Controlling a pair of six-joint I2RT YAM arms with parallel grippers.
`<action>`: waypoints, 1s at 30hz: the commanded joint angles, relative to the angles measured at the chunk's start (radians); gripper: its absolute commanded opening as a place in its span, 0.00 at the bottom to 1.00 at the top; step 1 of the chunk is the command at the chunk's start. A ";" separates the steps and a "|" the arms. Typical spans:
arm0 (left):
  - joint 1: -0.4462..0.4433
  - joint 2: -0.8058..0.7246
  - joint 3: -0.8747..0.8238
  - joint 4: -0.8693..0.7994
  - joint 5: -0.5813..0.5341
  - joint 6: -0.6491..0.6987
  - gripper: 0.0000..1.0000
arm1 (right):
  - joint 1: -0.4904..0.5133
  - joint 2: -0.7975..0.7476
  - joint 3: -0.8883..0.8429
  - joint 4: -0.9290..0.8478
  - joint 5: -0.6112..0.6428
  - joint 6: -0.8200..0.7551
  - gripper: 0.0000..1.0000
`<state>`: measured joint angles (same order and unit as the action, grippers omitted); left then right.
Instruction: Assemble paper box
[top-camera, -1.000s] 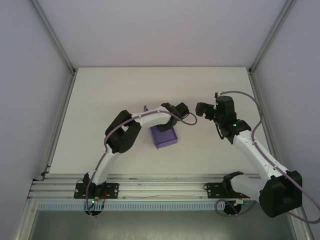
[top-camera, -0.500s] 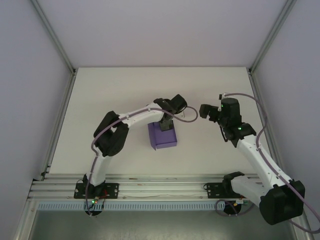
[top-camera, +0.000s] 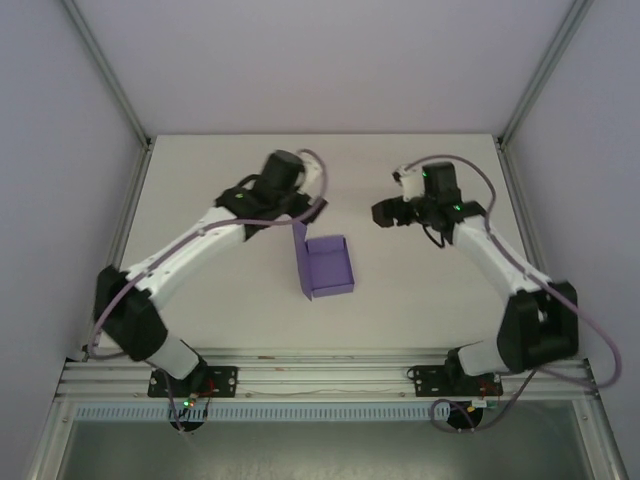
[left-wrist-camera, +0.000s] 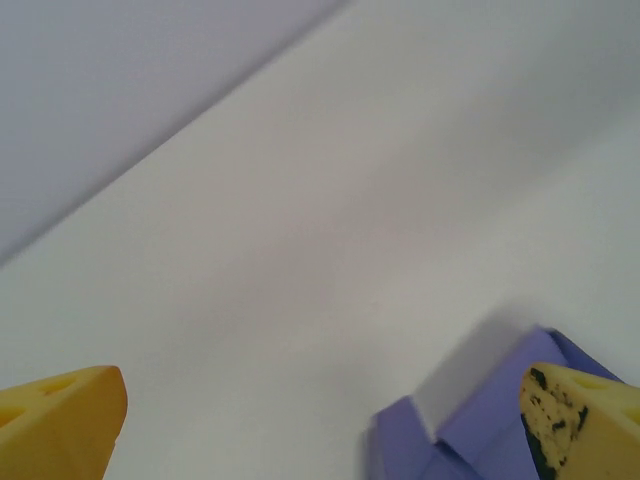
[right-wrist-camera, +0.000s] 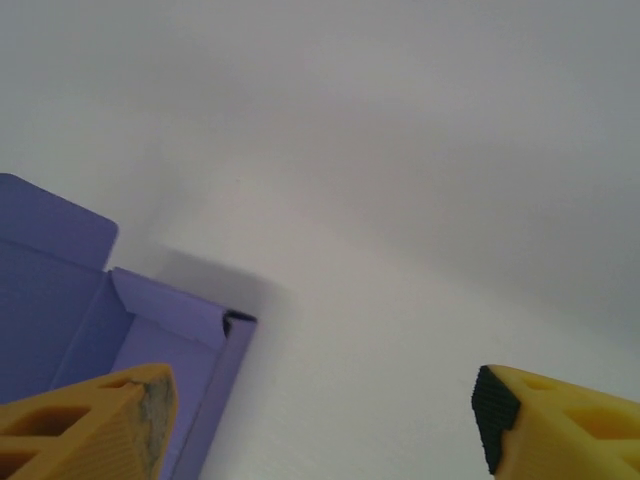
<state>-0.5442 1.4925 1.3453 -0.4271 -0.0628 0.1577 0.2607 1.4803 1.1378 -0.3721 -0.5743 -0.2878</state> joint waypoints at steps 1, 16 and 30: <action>0.084 -0.100 -0.169 0.077 -0.011 -0.363 1.00 | 0.084 0.167 0.158 -0.166 -0.096 -0.227 0.76; 0.199 -0.396 -0.592 0.125 -0.039 -0.526 1.00 | 0.246 0.721 0.717 -0.664 -0.058 -0.723 0.63; 0.205 -0.425 -0.573 0.096 -0.177 -0.581 1.00 | 0.269 0.493 0.290 -0.032 0.359 0.137 0.03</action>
<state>-0.3504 1.0718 0.7620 -0.3244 -0.1608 -0.3767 0.5270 2.0483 1.5223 -0.6243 -0.4568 -0.5858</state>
